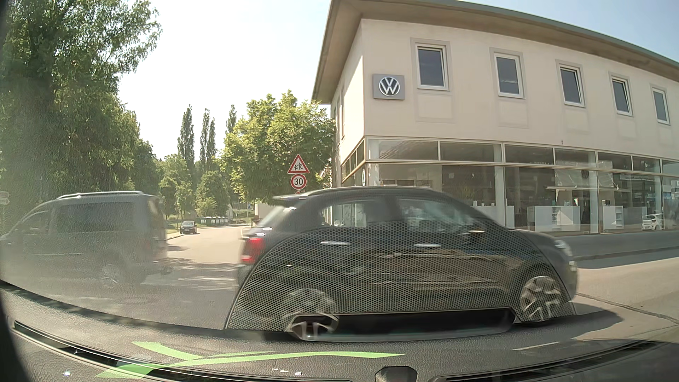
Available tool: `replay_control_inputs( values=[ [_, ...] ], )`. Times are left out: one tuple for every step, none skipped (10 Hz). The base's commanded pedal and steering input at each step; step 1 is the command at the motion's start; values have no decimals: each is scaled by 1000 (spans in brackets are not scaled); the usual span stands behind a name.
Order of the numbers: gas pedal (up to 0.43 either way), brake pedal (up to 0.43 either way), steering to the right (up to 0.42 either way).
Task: Follow the waypoints while adhering to traffic rules and regulations
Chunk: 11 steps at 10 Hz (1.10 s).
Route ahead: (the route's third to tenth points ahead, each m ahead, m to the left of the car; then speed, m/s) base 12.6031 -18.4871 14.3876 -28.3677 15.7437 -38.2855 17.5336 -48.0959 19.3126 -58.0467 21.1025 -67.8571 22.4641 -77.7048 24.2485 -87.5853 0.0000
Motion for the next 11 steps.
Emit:
replay_control_inputs(
  values=[
    [130, 30, 326],
    [130, 0, 326],
    [130, 0, 326],
    [130, 0, 325],
    [130, 0, 324],
    [130, 0, 324],
    [130, 0, 323],
    [130, 0, 322],
    [130, 0, 321],
    [130, 0, 321],
    [130, 0, 321]
  ],
)
